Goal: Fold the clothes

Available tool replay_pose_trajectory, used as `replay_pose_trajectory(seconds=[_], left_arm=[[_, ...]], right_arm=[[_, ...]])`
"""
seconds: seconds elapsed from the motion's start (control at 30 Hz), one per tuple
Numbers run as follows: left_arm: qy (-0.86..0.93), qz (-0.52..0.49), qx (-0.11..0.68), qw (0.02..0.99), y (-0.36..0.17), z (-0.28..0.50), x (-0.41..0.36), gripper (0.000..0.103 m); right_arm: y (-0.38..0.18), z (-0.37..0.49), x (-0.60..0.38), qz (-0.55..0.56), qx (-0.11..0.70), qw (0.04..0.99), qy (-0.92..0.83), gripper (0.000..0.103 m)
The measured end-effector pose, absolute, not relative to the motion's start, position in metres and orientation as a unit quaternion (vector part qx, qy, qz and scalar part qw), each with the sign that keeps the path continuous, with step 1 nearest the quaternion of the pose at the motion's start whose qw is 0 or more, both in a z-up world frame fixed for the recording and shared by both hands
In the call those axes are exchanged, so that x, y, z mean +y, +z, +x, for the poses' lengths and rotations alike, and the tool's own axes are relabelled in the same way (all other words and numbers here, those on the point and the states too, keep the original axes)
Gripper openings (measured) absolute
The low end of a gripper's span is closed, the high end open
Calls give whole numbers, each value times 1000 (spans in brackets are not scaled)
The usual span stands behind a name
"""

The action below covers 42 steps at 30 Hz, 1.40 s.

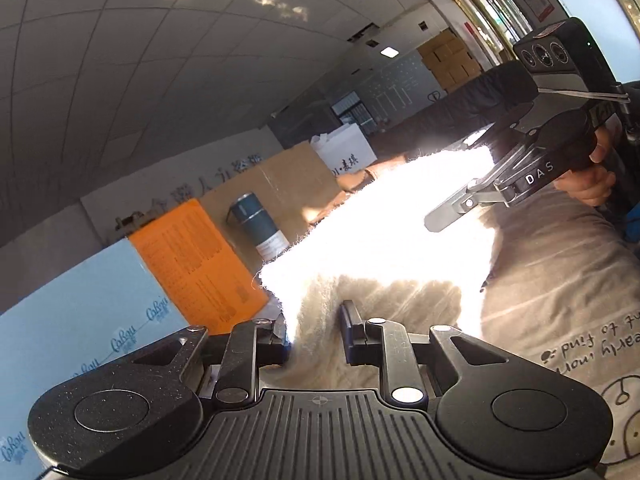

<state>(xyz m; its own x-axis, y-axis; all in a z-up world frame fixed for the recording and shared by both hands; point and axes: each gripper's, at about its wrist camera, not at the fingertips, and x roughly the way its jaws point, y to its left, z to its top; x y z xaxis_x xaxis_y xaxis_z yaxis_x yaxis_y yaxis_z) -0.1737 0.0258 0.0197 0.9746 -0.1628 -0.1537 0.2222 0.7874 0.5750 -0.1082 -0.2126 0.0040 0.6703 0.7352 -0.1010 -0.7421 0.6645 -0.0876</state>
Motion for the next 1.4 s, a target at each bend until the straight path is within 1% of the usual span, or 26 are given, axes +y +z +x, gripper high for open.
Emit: replay_pose_trajectory(seconds=[0.07,0.2,0.3,0.33,0.6,0.7,0.77,0.8,0.83,0.87,0.9,1.03,1.1,1.17,1.2,1.23,1.27,1.3,1.33,1.37,1.4], left_arm=[[-77,313,38,946,22,-156,26,22],[-50,299,48,952,28,-115,32,22],[-48,270,63,960,30,-89,40,22],[-48,264,69,961,28,-84,41,22],[-53,211,112,970,18,-39,51,22],[-55,191,127,972,14,-23,54,28],[-50,177,133,974,13,-17,57,40],[-35,168,131,976,14,-21,60,56],[-20,152,123,980,17,-28,66,77],[-20,133,116,984,20,-35,72,85],[-23,112,109,987,24,-42,78,91],[-67,-1,146,987,28,-52,103,90],[-78,-31,174,981,22,-48,108,90],[-69,-29,183,980,13,-34,115,84],[-63,-23,186,980,10,-35,116,68],[-59,-26,189,980,8,-33,116,47],[-55,-32,192,979,7,-31,117,42],[-52,-37,194,979,6,-28,118,34],[-47,-47,196,978,6,-26,121,27],[-45,-58,199,977,5,-24,123,26],[-44,-62,202,976,4,-23,124,26]], right_arm=[[12,-94,-200,-57,20,924,378,22],[29,-61,-177,-54,28,939,339,22],[39,-34,-163,-44,52,947,314,22],[41,-22,-158,-37,69,951,300,24],[27,36,-138,1,155,956,249,24],[17,43,-138,4,169,955,242,24],[11,45,-138,7,176,955,239,24],[10,45,-138,8,177,955,238,24],[8,45,-139,10,179,955,236,24],[6,45,-141,12,182,956,231,25],[4,46,-142,17,185,955,229,25],[2,52,-147,39,190,955,225,25],[2,50,-147,43,182,957,222,25],[3,49,-148,48,174,959,219,25],[3,48,-148,51,170,960,218,25],[4,48,-149,55,167,960,217,25],[5,48,-150,59,165,960,217,26],[5,47,-151,64,161,961,215,27],[6,45,-153,70,156,962,212,32],[8,44,-156,79,147,964,206,42],[9,41,-159,85,136,967,199,47]])
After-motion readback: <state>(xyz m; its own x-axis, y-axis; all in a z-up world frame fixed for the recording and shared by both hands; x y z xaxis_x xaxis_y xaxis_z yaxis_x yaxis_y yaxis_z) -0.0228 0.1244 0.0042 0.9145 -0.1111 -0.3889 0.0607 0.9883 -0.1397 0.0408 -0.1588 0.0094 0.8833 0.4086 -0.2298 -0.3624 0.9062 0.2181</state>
